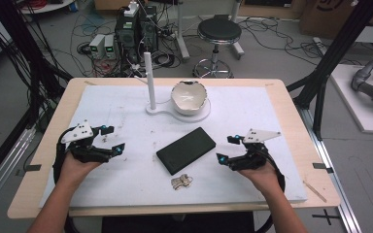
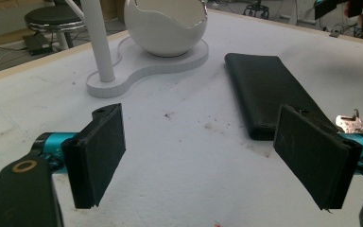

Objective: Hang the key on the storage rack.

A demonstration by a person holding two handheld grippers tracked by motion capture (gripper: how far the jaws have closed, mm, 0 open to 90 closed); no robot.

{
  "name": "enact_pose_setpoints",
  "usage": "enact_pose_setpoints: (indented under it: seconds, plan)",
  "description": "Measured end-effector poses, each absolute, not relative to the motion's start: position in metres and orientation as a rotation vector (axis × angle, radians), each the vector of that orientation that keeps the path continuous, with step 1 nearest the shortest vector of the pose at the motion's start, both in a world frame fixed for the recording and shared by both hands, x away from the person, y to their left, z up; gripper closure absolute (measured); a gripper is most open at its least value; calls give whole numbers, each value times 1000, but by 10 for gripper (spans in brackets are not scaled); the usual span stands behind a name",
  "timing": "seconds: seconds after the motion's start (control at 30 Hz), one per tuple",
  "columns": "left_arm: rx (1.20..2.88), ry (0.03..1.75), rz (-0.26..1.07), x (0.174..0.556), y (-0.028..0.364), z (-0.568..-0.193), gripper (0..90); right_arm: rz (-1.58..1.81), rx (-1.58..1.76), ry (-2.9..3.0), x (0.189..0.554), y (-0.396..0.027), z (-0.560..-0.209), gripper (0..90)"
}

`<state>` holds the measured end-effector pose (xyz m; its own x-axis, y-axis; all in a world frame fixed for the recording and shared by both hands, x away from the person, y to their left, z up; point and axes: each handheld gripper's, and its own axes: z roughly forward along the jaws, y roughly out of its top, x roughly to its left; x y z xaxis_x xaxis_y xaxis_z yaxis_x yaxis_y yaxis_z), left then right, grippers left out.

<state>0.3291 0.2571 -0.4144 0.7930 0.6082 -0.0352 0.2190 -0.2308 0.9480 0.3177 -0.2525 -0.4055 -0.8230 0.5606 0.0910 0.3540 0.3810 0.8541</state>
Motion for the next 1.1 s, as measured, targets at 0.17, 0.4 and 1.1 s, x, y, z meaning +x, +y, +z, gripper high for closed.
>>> enact_pose_setpoints:
  seconds: [0.17,0.4,1.1]
  plan:
    - [1812,635,407,329,256,-415,175,1384,755,2529,314,-232,-410,188]
    - [1814,634,407,329,255,-415,175,1339,665,2719,310,-200,-425,368]
    - [1831,636,408,330,254,-417,175,1331,534,2907,311,-169,-440,895]
